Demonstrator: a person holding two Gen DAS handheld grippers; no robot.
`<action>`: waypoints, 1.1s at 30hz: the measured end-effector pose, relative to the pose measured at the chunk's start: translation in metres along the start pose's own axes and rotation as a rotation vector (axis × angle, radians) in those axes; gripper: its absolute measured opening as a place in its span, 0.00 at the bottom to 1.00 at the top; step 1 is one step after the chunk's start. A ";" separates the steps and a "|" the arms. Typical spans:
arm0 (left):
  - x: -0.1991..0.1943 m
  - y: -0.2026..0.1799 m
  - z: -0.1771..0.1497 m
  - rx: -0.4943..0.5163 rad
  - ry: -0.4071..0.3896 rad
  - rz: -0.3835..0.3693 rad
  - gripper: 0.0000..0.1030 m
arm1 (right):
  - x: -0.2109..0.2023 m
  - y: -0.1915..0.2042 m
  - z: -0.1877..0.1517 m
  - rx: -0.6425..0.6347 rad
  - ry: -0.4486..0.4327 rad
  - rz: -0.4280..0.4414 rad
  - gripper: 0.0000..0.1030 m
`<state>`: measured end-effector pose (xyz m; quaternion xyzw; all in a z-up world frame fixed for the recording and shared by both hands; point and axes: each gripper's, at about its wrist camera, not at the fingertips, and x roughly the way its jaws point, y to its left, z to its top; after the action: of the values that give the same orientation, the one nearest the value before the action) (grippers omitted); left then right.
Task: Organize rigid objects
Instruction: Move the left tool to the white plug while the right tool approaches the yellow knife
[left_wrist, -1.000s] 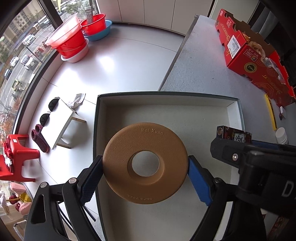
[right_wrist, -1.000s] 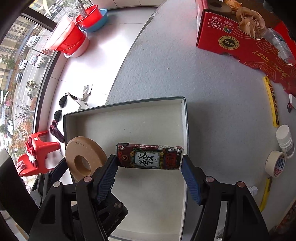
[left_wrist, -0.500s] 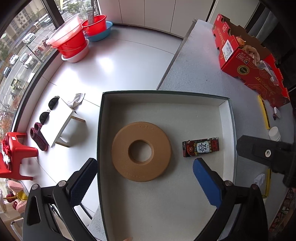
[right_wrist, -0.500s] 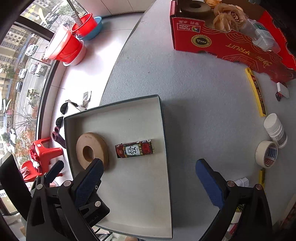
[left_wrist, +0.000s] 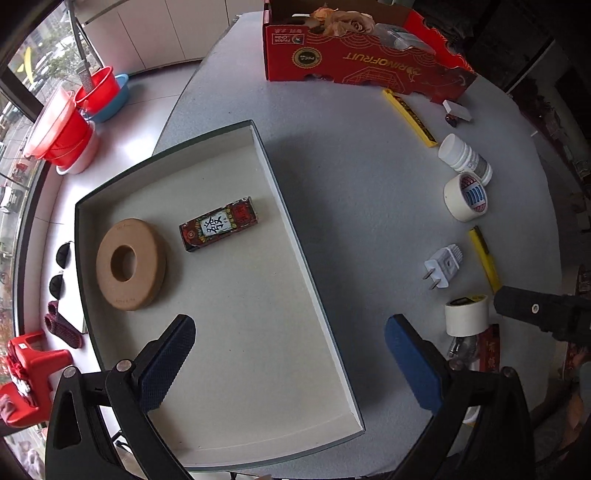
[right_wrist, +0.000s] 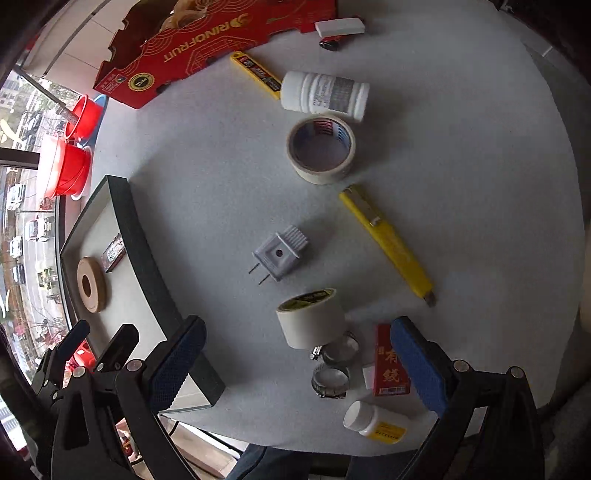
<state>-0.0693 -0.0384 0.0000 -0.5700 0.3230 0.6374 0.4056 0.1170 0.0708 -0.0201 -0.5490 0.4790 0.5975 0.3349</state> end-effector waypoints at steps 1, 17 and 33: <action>0.002 -0.012 0.002 0.024 0.007 -0.005 1.00 | 0.000 -0.016 -0.004 0.034 0.004 -0.004 0.98; 0.078 -0.132 0.043 0.316 0.063 0.098 1.00 | -0.006 -0.125 -0.029 0.177 -0.003 -0.005 0.98; 0.092 -0.084 0.044 0.093 0.080 0.104 1.00 | 0.047 -0.054 0.042 -0.248 -0.021 -0.221 0.97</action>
<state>-0.0172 0.0529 -0.0806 -0.5580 0.3971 0.6187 0.3849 0.1444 0.1215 -0.0795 -0.6290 0.3348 0.6175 0.3332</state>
